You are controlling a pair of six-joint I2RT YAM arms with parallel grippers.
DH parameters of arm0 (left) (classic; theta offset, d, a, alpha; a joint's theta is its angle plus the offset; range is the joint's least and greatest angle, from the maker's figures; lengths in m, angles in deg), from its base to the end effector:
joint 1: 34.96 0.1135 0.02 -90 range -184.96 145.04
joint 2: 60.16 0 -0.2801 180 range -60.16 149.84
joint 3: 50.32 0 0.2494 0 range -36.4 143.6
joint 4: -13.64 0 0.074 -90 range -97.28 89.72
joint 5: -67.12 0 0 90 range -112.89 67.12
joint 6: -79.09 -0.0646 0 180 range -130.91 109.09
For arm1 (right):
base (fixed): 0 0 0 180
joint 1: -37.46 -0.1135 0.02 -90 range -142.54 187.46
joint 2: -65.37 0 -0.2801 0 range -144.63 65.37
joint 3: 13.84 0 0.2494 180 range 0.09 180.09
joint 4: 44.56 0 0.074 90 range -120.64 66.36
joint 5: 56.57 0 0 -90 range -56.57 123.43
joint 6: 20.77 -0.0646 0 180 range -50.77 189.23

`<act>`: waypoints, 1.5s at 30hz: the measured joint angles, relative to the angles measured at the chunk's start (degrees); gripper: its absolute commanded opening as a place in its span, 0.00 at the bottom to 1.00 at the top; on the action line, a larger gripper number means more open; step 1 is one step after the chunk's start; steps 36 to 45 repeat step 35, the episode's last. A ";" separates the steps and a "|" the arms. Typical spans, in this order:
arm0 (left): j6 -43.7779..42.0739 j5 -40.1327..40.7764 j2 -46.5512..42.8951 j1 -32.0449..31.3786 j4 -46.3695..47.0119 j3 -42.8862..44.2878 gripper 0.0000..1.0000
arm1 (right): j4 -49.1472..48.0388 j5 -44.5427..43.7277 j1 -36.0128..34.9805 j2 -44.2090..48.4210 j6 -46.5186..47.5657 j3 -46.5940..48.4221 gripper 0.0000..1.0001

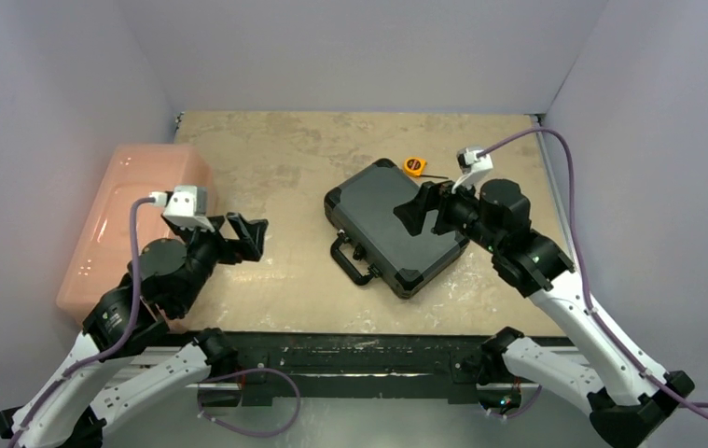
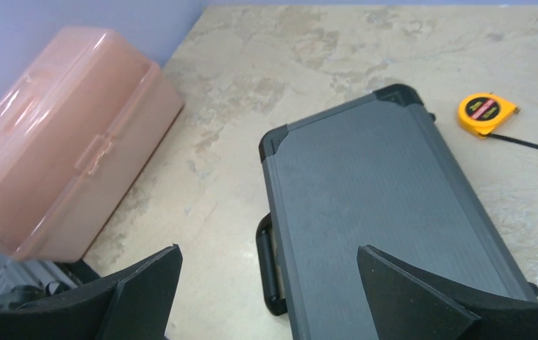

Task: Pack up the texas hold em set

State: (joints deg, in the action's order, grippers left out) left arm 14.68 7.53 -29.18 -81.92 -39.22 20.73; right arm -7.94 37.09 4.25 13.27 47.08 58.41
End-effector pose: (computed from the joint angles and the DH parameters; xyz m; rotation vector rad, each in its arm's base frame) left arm 0.0902 -0.0487 0.3895 -0.0485 1.7833 -0.4416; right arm 0.1775 0.1211 0.3812 -0.2308 1.9081 0.7212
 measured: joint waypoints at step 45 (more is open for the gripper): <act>-15.65 9.51 2.54 0.00 -3.48 -3.61 0.88 | -15.52 -5.86 -0.11 5.40 -1.81 -10.95 0.99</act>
